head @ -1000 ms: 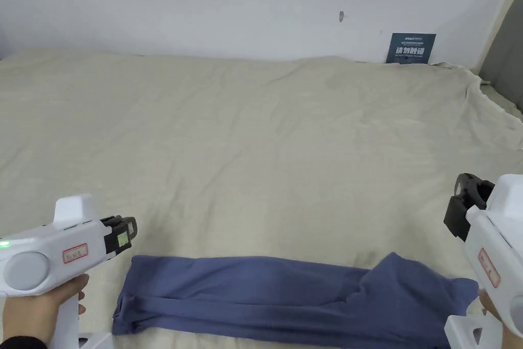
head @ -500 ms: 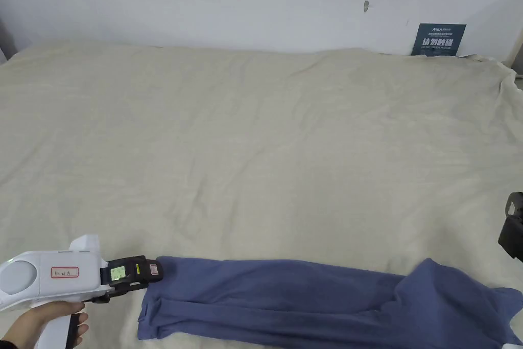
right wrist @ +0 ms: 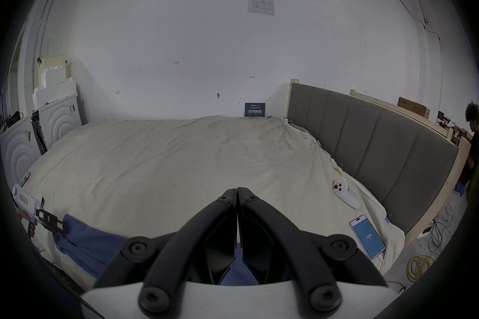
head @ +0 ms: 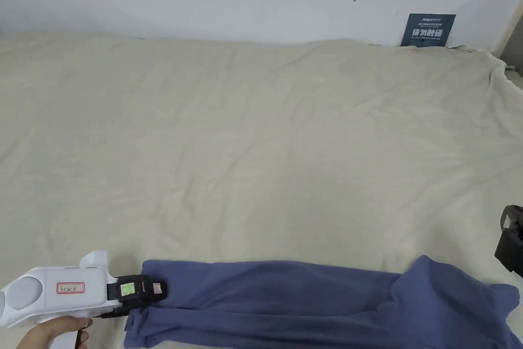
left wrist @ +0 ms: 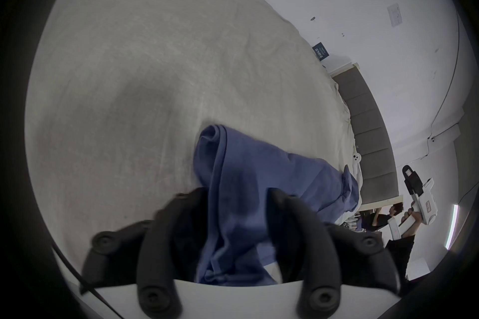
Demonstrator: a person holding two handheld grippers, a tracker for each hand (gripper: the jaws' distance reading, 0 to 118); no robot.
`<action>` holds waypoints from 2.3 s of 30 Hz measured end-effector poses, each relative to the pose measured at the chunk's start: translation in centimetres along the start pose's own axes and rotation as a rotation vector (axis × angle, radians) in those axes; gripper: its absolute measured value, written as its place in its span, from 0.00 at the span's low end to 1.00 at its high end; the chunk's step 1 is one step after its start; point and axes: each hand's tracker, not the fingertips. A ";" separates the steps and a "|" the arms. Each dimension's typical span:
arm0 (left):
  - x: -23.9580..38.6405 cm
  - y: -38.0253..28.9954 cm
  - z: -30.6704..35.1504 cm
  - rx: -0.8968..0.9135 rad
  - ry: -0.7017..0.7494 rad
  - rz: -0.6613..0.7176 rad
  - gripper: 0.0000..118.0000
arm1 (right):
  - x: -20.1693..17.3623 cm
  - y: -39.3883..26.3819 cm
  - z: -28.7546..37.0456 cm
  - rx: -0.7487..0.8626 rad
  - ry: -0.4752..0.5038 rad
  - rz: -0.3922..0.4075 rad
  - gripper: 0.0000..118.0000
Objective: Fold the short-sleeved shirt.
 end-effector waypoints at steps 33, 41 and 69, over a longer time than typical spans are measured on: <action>17.4 -0.9 6.9 0.052 0.193 -0.199 0.03 | 4.6 0.3 2.2 0.056 0.051 -0.066 0.00; 25.5 -4.0 -3.6 -0.101 0.124 -0.276 0.03 | 5.8 -0.1 3.3 0.058 0.042 -0.081 0.00; 28.0 -7.0 -3.3 0.211 0.354 -0.521 0.80 | 6.7 -0.1 4.0 0.052 0.033 -0.082 0.00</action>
